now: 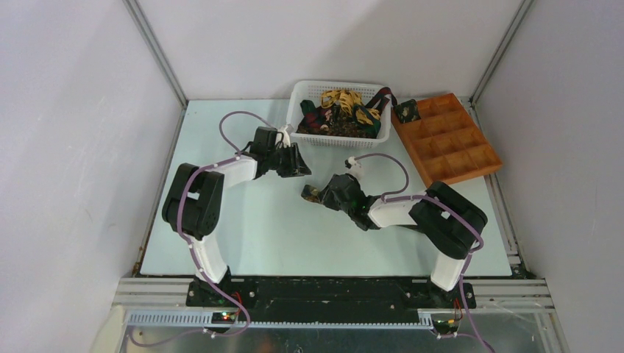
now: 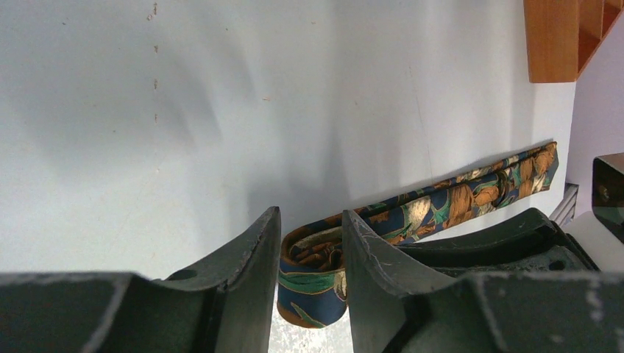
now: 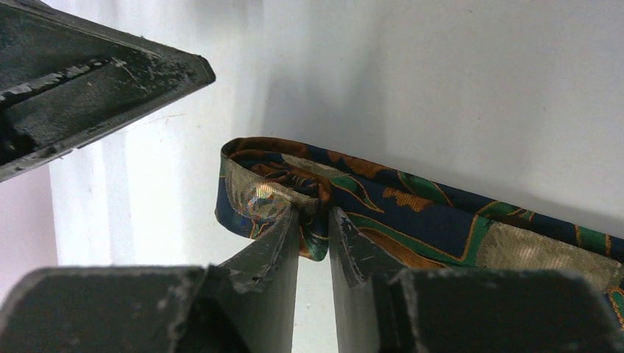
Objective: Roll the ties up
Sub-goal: Roll the tie at the center of the board.
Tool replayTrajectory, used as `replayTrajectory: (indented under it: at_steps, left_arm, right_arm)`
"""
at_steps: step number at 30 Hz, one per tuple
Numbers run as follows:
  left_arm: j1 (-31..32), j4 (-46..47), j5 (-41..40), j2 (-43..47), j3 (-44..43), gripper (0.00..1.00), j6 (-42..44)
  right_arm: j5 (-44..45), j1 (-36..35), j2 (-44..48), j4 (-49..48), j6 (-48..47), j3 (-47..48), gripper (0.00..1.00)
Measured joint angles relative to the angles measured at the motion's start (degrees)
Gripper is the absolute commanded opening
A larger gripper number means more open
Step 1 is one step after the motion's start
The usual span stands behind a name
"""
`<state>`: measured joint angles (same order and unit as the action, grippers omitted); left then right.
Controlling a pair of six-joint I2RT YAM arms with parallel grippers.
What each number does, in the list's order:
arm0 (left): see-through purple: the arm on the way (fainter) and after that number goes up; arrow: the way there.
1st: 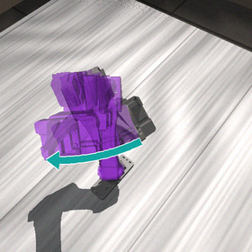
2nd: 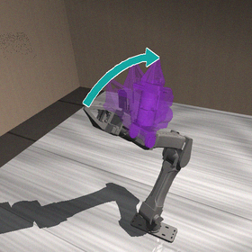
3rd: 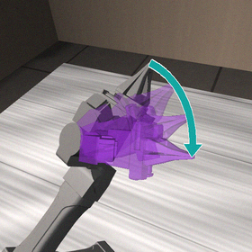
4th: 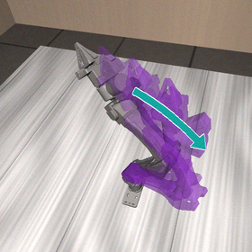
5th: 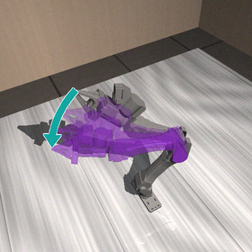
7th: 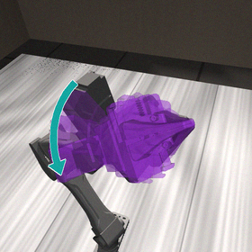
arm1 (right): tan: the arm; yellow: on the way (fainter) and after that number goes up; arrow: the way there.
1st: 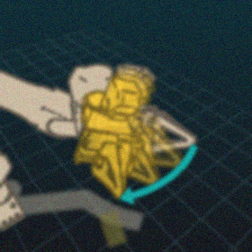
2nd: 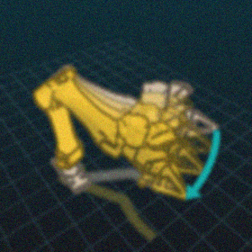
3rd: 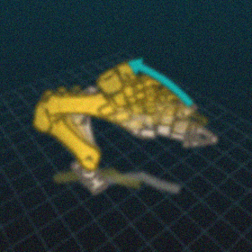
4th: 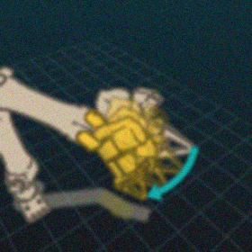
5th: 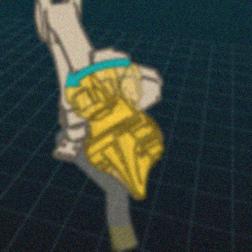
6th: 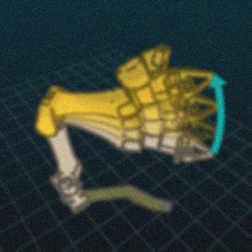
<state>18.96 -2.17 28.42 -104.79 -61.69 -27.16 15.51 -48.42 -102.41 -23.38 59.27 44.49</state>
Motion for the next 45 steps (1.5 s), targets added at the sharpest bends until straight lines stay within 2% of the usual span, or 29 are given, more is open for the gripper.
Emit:
replayTrajectory:
  at_steps: [5,6,8,10,15,20,24,34,45]
  left_arm:
    - [0.0,0.1,-0.6,0.8,0.5,0.47,-1.0]
    - [0.0,0.2,-0.9,1.3,0.8,0.53,-1.3]
    - [0.0,0.4,-1.2,2.9,2.2,0.57,-1.7]
    - [0.0,0.8,-1.5,5.1,4.0,0.58,-2.5]
    - [1.1,2.1,-3.3,10.7,9.4,0.59,-4.1]
    - [3.2,3.3,-4.9,12.6,13.7,0.59,-5.0]
    - [4.5,3.8,-5.8,12.5,15.8,0.59,-5.4]
    - [5.0,4.7,-8.9,10.9,16.0,0.60,-5.4]
    - [5.3,7.9,-8.5,8.2,15.9,0.60,-5.7]
  right_arm:
    - [0.0,0.0,-0.3,1.6,0.0,0.1,0.24]
    - [0.0,0.0,-0.5,1.8,-0.1,0.2,0.25]
    - [-0.1,0.2,-0.8,2.1,-0.3,0.5,0.29]
    - [-0.3,0.3,-0.8,2.4,-0.7,0.7,0.34]
    - [-1.1,0.8,-0.9,2.7,-1.4,1.0,0.38]
    - [-2.0,1.3,-1.0,2.7,-1.7,1.0,0.30]
    - [-2.4,1.7,-1.4,2.6,-1.9,1.1,0.27]
    - [-2.7,1.8,-1.7,2.3,-1.9,1.3,0.26]
    - [-3.2,1.9,-1.7,2.2,-2.3,1.3,0.26]
